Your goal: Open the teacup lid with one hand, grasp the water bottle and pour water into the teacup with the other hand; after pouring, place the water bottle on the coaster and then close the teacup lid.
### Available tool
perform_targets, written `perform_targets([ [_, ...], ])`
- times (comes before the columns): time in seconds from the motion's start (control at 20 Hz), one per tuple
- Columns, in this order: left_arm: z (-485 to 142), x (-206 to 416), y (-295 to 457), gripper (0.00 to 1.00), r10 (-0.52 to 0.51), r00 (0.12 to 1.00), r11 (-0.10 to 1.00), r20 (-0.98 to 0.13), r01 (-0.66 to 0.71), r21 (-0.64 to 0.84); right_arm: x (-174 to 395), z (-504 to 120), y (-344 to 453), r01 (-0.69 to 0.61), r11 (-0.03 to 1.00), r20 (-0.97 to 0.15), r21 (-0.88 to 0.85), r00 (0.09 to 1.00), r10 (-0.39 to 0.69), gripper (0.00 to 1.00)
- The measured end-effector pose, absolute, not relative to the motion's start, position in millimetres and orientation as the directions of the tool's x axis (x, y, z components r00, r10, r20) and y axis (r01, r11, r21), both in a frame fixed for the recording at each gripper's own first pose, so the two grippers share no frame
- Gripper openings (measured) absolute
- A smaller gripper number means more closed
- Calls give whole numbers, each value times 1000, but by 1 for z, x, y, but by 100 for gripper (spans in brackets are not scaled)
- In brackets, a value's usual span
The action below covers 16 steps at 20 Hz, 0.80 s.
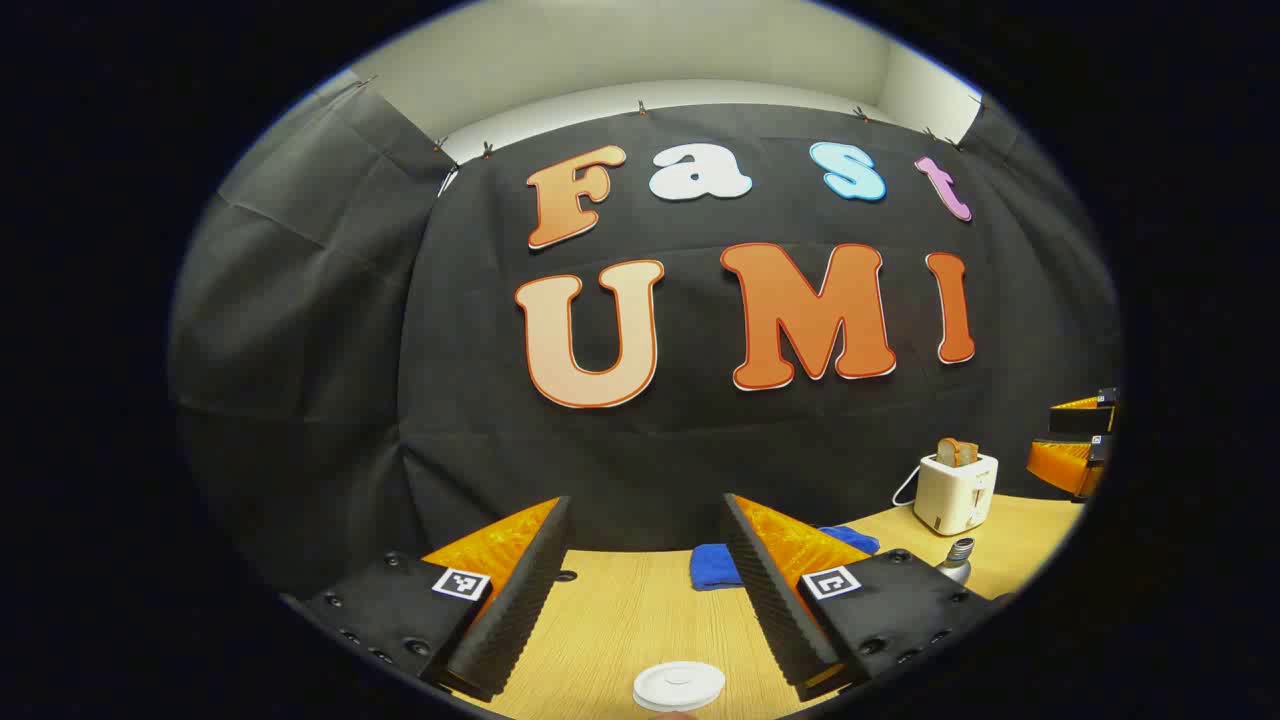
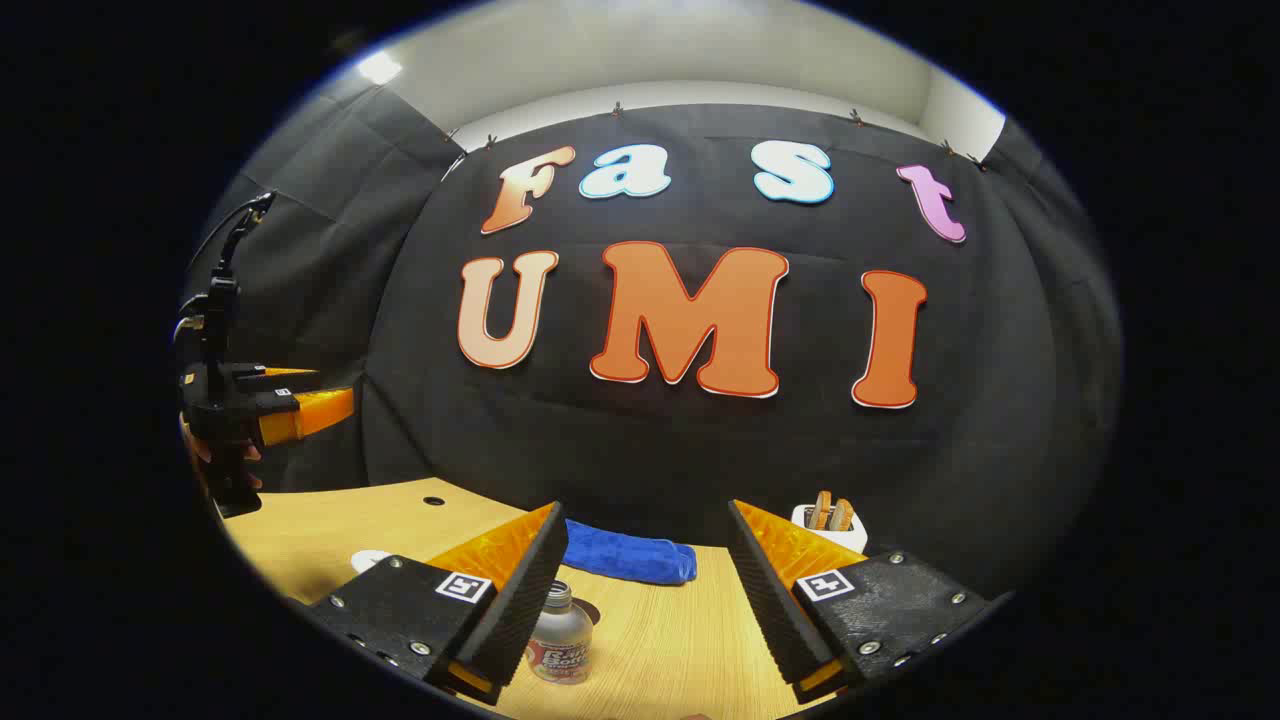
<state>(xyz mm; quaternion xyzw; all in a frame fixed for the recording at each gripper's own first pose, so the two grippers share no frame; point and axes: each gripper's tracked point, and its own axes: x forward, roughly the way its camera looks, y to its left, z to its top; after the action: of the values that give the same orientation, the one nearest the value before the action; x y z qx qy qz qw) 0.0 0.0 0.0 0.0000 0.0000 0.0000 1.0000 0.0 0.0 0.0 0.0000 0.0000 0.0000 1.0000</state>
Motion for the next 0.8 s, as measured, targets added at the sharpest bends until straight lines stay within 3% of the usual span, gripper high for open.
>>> perform_targets([
  [0.2,-2,1,0,94,1,1000,1000,-3,-1,-4,1,0,2,-3,1000,1,2,1000,3,95],
  [0.25,-3,1,1,98,2,1000,1000,-5,-2,-4,-1,-1,3,-5,1000,2,1,1000,5,95],
  [0.35,-4,2,2,94,5,1000,1000,-7,-5,-3,-1,-1,4,-6,1000,2,0,1000,6,98],
  [0.4,-4,1,2,100,5,1000,1000,-9,-5,-2,0,-1,4,-8,1000,1,-1,1000,8,95],
  [0.5,-6,1,2,94,4,1000,1000,-14,-4,-6,0,-3,4,-10,1000,-5,3,1000,10,95],
  [0.55,-7,1,2,98,4,1000,1000,-18,-4,-7,0,-6,5,-10,1000,-8,6,1000,10,95],
  [0.6,-9,2,3,94,5,1000,1000,-22,-5,-6,-2,-7,5,-12,1000,-11,9,1000,12,95],
  [0.8,-16,2,6,96,12,999,1000,-39,-12,5,1,-12,6,-16,1000,-27,13,1000,16,95],
])
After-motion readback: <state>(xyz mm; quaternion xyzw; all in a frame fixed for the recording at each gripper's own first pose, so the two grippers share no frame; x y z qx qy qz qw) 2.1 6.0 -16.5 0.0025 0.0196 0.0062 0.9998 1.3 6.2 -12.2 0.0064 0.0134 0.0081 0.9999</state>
